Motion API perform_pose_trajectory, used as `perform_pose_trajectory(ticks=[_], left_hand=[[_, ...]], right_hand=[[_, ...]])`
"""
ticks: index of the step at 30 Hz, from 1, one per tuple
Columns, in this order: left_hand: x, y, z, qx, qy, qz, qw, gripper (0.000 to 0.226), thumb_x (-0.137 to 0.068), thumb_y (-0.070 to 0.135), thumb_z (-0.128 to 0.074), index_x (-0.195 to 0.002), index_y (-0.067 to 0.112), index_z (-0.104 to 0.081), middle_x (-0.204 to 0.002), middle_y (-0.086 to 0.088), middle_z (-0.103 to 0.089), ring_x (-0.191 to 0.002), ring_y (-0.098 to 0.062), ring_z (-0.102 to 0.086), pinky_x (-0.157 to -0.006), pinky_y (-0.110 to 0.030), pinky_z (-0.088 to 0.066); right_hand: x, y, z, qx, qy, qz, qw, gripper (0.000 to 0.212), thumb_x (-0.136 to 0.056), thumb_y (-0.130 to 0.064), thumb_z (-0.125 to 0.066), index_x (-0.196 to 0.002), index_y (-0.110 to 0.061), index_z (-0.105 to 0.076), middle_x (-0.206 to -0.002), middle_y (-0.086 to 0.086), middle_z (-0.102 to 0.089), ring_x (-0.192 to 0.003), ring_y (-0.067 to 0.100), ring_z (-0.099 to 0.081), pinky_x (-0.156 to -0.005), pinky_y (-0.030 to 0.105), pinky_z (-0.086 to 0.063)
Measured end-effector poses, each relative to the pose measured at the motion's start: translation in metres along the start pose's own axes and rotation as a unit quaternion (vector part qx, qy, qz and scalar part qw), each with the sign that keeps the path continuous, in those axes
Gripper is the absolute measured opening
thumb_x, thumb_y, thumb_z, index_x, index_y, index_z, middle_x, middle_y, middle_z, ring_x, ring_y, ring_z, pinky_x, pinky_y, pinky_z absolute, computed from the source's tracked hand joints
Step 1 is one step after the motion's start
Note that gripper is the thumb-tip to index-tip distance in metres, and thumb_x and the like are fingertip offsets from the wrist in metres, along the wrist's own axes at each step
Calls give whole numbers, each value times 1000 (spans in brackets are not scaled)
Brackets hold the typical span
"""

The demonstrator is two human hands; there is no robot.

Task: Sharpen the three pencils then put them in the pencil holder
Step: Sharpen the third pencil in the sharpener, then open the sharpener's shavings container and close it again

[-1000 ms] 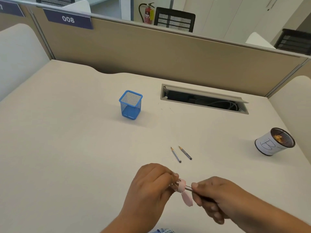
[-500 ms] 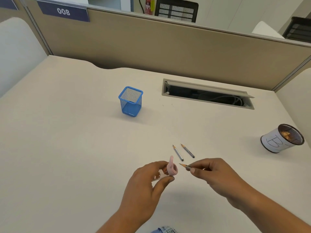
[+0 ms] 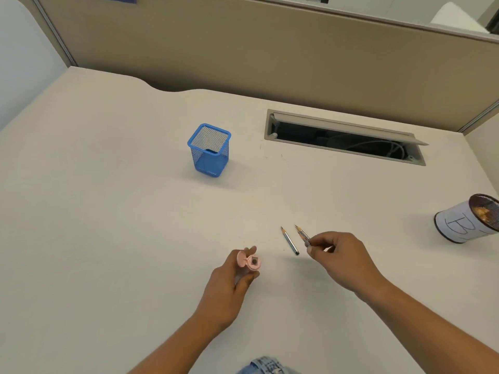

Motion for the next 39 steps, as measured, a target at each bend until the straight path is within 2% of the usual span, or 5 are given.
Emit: perform_pose_trajectory(ticks=[13,20,31,35,39], left_hand=[[-2,-2,1,37,16,13,999,37,-89,10,-67,-114,36,-60,-105,41,-64,-104,20,-57,-85,3,-38],[-4,4,2,34,10,10,999,23,-90,19,-67,-111,28,-67,-108,23,-70,-105,10,-60,-86,0,-39],[-4,22,3,-10,4,-6,1000,27,-91,23,-65,-100,47,-57,-103,31,-62,-98,21,-52,-77,5,-35],[-3,22,1,-17,-2,-16,1000,18,-93,22,-62,-106,34,-62,-105,18,-68,-99,10,-57,-79,0,-39],[-3,27,-5,-55,-28,-48,997,16,-96,25,-57,-110,32,-61,-108,14,-65,-101,-5,-59,-88,-18,-46]], right_hand=[[-59,39,15,114,61,-10,992,13,-83,-18,-67,-93,-24,-75,-80,-12,-70,-75,11,-66,-66,27,-52],[-64,40,10,118,54,-8,991,8,-84,-22,-69,-89,-28,-72,-77,-17,-68,-75,8,-66,-66,25,-50],[-60,39,11,110,69,-12,992,5,-85,-28,-69,-89,-26,-71,-83,-12,-71,-79,13,-66,-69,28,-51],[-42,16,16,78,96,33,992,7,-87,-27,-68,-93,-26,-70,-89,-11,-70,-70,8,-62,-66,23,-47],[-7,-31,-3,-38,-1,96,995,11,-86,-21,-72,-95,-27,-74,-85,-11,-71,-68,0,-60,-64,10,-45]])
Point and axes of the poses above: each hand's wrist, its own x-axis away from the middle knuckle, its own z-axis out of the back of the hand, y = z × x, the point moved 8 cm from there along -x, towards the middle knuckle
